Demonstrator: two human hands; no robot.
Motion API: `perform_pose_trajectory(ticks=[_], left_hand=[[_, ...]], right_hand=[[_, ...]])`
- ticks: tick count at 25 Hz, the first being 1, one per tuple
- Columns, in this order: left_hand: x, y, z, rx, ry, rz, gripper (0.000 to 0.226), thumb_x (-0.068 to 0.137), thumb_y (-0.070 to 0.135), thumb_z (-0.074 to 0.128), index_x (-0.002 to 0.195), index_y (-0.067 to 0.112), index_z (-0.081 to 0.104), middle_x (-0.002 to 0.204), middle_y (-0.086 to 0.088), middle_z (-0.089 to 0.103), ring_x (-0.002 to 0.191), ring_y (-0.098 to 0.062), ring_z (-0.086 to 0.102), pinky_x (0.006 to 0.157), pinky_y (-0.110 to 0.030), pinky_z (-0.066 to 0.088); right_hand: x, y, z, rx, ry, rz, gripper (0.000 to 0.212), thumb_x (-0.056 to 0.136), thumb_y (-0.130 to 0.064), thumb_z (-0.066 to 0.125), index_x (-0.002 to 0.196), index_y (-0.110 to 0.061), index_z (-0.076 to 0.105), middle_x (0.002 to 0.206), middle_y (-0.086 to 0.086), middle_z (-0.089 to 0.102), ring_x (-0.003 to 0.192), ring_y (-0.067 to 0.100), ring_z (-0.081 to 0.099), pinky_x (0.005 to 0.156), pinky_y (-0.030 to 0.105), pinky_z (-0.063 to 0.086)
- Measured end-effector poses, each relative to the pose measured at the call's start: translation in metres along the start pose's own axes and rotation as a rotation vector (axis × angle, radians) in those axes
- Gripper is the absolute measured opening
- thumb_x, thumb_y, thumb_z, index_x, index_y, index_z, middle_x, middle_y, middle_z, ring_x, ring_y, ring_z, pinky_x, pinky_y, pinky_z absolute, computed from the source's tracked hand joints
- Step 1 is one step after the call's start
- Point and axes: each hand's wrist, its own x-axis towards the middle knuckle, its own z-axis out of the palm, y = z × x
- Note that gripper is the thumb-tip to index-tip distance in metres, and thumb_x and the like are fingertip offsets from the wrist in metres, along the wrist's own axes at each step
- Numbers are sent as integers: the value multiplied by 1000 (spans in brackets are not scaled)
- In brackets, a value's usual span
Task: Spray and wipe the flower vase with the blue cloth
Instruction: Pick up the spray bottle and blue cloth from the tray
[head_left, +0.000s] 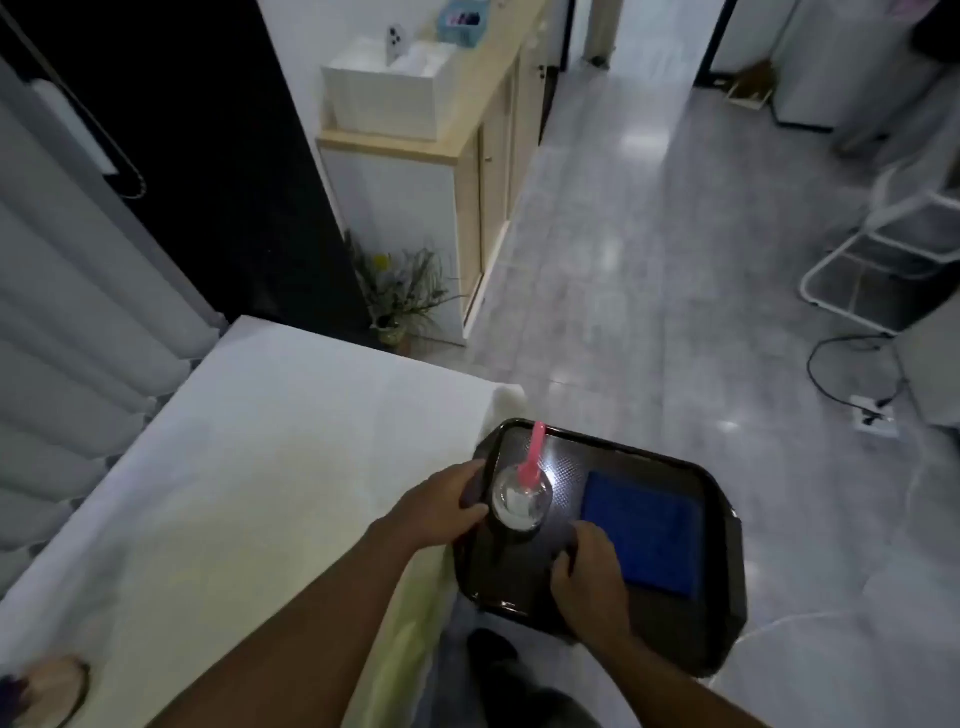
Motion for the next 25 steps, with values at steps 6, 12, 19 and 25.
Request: perform_pose_trajectory(ticks=[6, 12, 19, 25], left_hand=[[54, 18, 43, -148, -15, 38, 100, 75, 60, 76, 155, 52, 17, 158, 15, 44, 141, -7, 47, 114, -38, 44], [74, 29, 59, -340, 65, 22, 63, 85, 36, 80, 138, 31, 48, 107, 27, 61, 98, 20, 58, 95, -25, 50], [77, 30, 66, -416, 110, 6, 35, 90, 37, 73, 118, 30, 55, 110, 8, 72, 105, -3, 69, 95, -29, 56], [41, 38, 13, -493, 289, 65, 33, 90, 32, 76, 115, 28, 55, 99, 8, 72, 96, 4, 69, 83, -9, 50]], right_hand=[[70, 41, -25, -431, -204, 112, 94, 93, -58, 51, 159, -10, 5, 169, 9, -5, 155, 33, 0, 123, 47, 9], [74, 66, -20, -600, -356, 85, 74, 100, -58, 34, 159, -23, 5, 168, 5, -12, 155, 31, -5, 122, 48, 15], [84, 61, -29, -618, -227, 28, 46, 103, -30, 43, 148, -19, 45, 162, 7, 34, 148, 31, 32, 108, 44, 43], [94, -23, -42, -66, -25, 100, 24, 103, -20, 39, 121, -13, 54, 99, 15, 70, 89, 36, 65, 75, 45, 52]])
